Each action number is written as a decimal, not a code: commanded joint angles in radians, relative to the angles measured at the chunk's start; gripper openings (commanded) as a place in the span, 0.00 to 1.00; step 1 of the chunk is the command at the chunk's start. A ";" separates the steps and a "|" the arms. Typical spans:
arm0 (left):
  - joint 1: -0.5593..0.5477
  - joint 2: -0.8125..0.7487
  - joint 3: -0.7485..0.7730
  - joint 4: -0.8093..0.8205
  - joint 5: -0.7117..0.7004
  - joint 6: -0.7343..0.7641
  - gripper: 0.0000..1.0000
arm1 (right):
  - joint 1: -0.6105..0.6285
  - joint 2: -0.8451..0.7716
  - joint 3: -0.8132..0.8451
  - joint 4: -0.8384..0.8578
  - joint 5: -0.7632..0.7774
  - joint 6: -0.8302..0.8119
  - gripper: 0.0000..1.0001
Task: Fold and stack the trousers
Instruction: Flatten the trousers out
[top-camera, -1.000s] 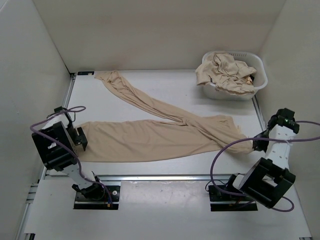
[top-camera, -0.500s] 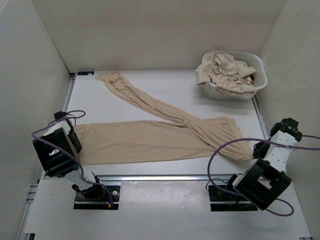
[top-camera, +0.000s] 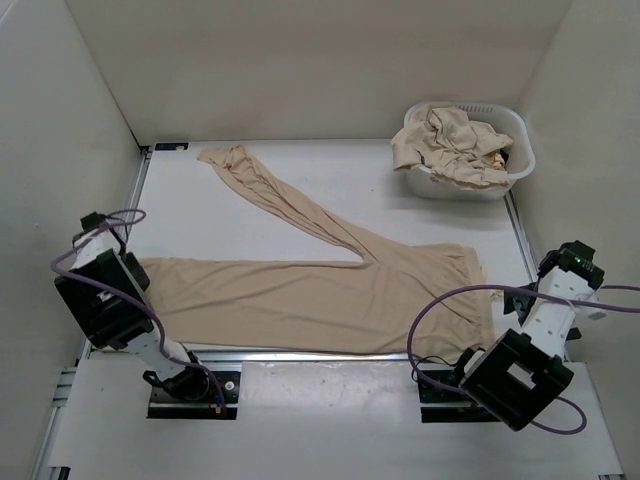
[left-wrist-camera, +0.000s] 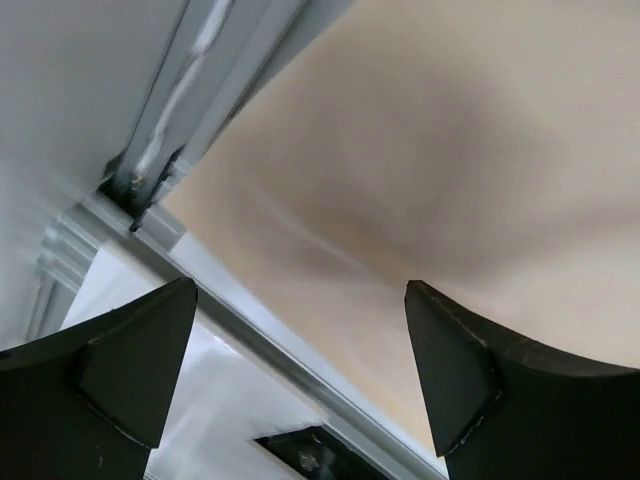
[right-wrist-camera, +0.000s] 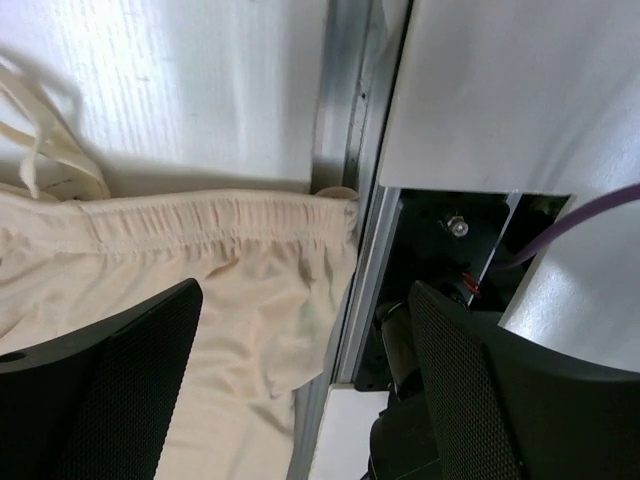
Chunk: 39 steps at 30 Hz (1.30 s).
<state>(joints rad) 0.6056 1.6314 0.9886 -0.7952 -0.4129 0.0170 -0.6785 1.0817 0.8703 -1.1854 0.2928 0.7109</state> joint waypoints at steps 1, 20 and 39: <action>-0.038 -0.031 0.251 -0.119 0.271 -0.017 0.97 | 0.034 0.018 0.084 0.075 0.012 -0.060 0.89; -0.647 0.777 1.296 0.098 0.410 -0.017 1.00 | 0.522 0.641 0.414 0.415 -0.049 0.197 0.78; -0.650 0.704 0.833 0.237 0.256 -0.017 0.14 | 0.557 0.810 0.368 0.362 0.034 0.364 0.02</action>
<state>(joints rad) -0.0807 2.4279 1.9862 -0.4610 -0.1303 -0.0044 -0.1204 1.8858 1.2541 -0.7944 0.2710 1.0416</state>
